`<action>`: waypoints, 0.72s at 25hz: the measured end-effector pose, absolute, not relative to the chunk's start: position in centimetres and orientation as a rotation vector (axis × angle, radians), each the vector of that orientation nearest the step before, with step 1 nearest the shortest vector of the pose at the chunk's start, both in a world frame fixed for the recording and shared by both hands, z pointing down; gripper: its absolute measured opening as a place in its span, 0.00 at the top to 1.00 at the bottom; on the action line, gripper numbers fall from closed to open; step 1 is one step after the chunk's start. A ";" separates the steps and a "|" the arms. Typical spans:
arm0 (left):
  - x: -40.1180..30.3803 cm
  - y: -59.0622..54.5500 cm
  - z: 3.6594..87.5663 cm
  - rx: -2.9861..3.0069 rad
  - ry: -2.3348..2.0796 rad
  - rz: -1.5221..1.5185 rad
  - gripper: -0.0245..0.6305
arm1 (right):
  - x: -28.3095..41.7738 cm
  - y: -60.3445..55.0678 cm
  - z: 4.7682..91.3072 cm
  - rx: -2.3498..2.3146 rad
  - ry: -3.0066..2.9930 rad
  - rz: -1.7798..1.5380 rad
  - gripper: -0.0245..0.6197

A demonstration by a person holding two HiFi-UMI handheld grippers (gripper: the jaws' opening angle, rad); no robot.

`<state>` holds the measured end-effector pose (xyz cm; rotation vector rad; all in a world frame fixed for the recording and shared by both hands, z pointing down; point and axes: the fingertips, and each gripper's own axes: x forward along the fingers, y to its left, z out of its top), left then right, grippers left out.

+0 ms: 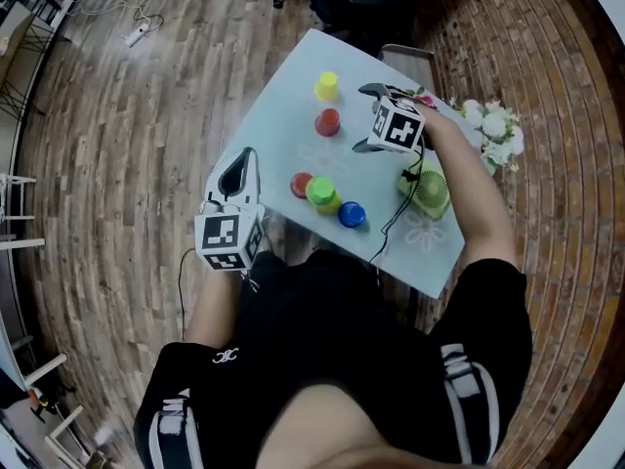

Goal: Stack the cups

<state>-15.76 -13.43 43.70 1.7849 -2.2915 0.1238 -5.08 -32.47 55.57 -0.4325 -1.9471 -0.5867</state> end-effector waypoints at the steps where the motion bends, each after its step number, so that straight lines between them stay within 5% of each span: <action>1: -15.6 -13.3 44.2 1.755 -2.306 0.138 0.96 | -5.3 -32.8 56.4 -0.460 -1.936 -0.567 0.08; 18: -18.2 -10.2 46.3 1.456 -2.414 0.283 0.96 | -11.8 -35.4 66.3 -0.534 -1.892 -0.412 0.14</action>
